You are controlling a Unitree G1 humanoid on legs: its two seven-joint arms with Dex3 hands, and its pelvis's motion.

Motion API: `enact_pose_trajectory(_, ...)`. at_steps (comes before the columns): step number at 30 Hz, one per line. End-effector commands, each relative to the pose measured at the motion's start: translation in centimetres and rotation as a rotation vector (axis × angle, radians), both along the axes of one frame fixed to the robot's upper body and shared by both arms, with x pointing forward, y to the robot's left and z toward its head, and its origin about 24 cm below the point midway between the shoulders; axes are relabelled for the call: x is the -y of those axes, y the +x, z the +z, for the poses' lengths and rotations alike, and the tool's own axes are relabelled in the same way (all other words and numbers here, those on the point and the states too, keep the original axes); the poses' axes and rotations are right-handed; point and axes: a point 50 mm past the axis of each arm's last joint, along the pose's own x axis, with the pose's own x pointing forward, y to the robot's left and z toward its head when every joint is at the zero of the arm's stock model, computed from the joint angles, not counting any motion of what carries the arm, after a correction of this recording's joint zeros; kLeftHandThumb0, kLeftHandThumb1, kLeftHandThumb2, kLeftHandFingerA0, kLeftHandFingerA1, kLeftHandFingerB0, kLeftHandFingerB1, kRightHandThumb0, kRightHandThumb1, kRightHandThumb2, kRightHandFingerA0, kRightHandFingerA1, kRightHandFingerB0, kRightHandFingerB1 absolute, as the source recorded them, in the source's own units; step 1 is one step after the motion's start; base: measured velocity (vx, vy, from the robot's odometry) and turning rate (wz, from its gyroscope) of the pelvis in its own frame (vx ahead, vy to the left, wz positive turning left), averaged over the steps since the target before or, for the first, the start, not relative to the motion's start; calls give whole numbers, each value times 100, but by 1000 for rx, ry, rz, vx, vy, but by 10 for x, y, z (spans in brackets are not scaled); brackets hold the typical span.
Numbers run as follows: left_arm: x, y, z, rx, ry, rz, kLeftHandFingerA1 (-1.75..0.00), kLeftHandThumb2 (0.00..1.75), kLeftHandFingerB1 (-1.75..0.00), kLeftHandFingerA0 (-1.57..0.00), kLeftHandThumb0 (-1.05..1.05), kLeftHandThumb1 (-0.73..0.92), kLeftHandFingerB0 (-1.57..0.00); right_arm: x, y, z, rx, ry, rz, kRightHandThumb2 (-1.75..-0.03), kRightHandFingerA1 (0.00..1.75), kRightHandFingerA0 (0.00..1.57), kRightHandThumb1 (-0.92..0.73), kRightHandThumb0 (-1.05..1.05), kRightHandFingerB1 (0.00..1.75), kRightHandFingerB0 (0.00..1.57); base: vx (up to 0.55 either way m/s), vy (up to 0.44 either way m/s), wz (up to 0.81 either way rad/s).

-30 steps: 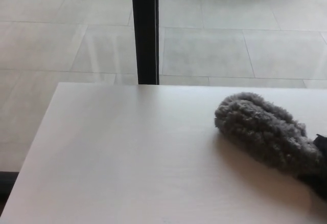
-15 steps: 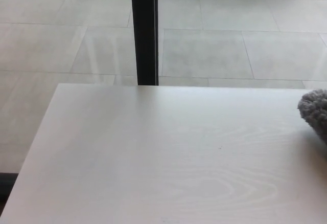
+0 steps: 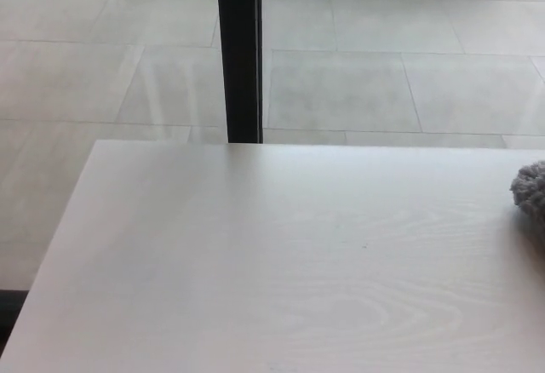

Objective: The robot uses its right hand to pick up the duster kept in the middle of the desk and use it to wipe the desk by swiping its surface twice

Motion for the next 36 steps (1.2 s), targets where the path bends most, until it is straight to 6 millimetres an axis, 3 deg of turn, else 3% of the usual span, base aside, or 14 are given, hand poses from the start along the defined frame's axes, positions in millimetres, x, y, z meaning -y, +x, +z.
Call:
enact_pose_trajectory(1,-6,-1,6,23,22,7,-116,139,-118,-106,-105,24,-99,-27,19,-5,-150,20,106,-62,168,75,-73,-32,105,64,0,0,0)
enact_pose_trajectory(4,-8,3,8,23,29,10,-115,137,-116,-110,-105,25,-100,-54,36,-1,-124,84,187,-62,163,79,-67,-30,90,73,0,0,0)
enact_pose_trajectory(5,-8,3,8,26,27,3,-116,135,-116,-107,-105,24,-99,-65,38,-3,-102,57,246,-60,168,78,-66,-33,110,70,0,0,0)
enact_pose_trajectory(6,-7,4,7,29,22,8,-118,135,-117,-104,-105,21,-103,-75,39,-5,-78,72,291,-86,136,109,-48,-39,117,78,0,0,0)
enact_pose_trajectory(7,-7,4,7,29,19,9,-120,133,-117,-102,-105,21,-101,-84,41,-6,-78,95,333,-59,175,78,-69,-31,154,58,0,0,0)
enact_pose_trajectory(8,-6,5,7,34,11,12,-122,132,-117,-100,-105,20,-100,-97,42,-9,-77,116,373,-62,167,81,-67,-33,91,75,0,0,0)
enact_pose_trajectory(12,-5,6,6,32,9,2,-119,131,-117,-102,-105,23,-96,-149,40,-18,-114,189,540,-69,157,84,-74,-26,70,76,0,0,0)
enact_pose_trajectory(13,-5,6,6,32,11,2,-122,130,-116,-100,-105,23,-97,-158,36,-20,-101,215,582,-98,129,110,-56,-32,100,75,0,0,0)
enact_pose_trajectory(14,-6,6,6,29,15,2,-121,132,-117,-101,-105,22,-102,-167,33,-21,-108,219,615,-73,152,94,-61,-32,73,60,0,0,0)
enact_pose_trajectory(16,-6,8,7,25,19,2,-121,132,-116,-102,-105,25,-98,-181,27,-20,-112,239,680,-71,175,80,-73,-24,152,65,0,0,0)
enact_pose_trajectory(20,-7,7,8,34,23,-12,-121,133,-119,-99,-105,25,-97,-204,13,-19,-118,249,793,-89,175,82,-66,-20,166,66,0,0,0)
enact_pose_trajectory(28,-8,11,10,33,26,-25,-121,133,-120,-100,-105,25,-94,-219,-19,-25,-142,268,983,-100,175,87,-64,-23,160,73,0,0,0)
enact_pose_trajectory(31,-9,12,11,33,30,-23,-117,132,-118,-106,-105,26,-96,-218,-34,-25,-160,216,1077,-80,175,85,-67,-24,138,75,0,0,0)
enact_pose_trajectory(36,-11,10,12,27,37,-25,-117,134,-117,-104,-105,24,-97,-208,-45,-26,-176,201,1123,-76,175,83,-69,-24,128,72,0,0,0)
